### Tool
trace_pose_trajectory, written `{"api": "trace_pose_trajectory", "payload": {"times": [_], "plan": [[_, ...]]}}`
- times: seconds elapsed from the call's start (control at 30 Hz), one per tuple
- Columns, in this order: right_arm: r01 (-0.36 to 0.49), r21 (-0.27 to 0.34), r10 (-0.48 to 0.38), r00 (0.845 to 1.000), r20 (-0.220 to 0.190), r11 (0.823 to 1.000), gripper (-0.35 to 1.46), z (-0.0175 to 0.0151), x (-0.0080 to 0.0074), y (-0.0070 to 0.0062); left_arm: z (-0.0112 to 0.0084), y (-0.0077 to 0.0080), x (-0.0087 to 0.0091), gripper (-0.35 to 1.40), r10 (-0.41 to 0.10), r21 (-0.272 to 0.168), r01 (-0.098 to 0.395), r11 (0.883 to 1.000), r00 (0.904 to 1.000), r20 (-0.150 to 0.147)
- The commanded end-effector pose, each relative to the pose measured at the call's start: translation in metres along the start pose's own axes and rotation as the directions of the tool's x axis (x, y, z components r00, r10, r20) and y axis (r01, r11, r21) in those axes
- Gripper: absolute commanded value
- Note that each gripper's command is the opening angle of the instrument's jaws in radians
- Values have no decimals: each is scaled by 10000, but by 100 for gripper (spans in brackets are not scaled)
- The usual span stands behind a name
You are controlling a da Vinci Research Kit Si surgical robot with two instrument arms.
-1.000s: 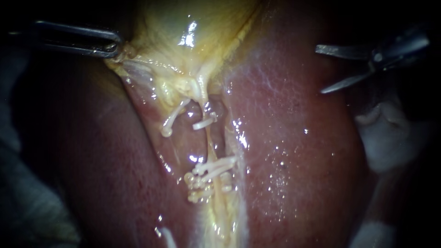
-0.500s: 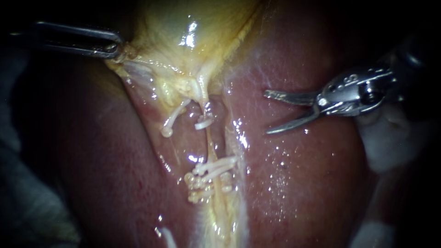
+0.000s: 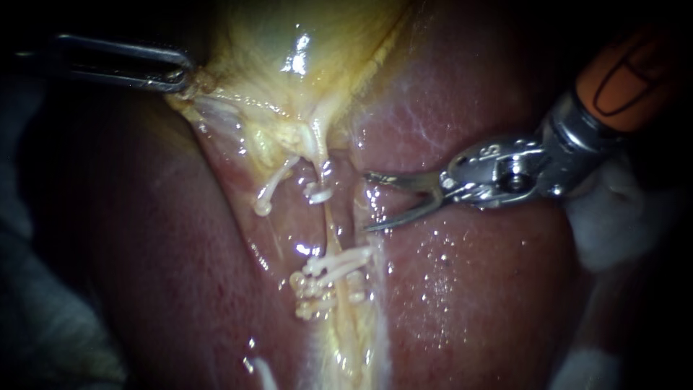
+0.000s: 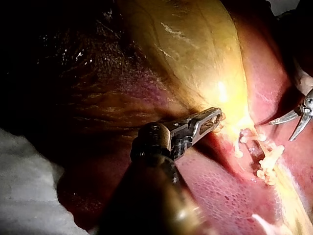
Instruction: Go to the cutting position right tube
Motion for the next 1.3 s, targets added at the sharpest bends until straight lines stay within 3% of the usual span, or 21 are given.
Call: {"api": "trace_pose_trajectory", "payload": {"times": [0.03, 0.43, 0.7, 0.9, 1.3], "plan": [[-72, 89, 72, 10000, 42, 9999, 139, 3, -1, 1, 0, 0, 0, -35, 0, 0, 0, 10000, 10000, 2], [-623, 715, 591, 9972, 467, 9955, 139, 41, -23, 12, 0, 0, 0, -35, 0, 1, 0, 10000, 10000, 1], [-641, 860, 591, 9964, 601, 9942, 139, 58, -26, 15, 1, 0, 0, -35, -2, 4, 2, 10000, 10000, -1], [-575, 1249, 612, 9978, -259, 9905, 139, 70, -16, 18, 1, 1, 0, -35, -3, 5, 3, 10000, 10000, -3], [-25, 2107, 210, 9961, -856, 9775, 130, 96, -9, 18, 3, 1, 1, -35, -6, 14, 6, 10000, 10000, -10]]}}
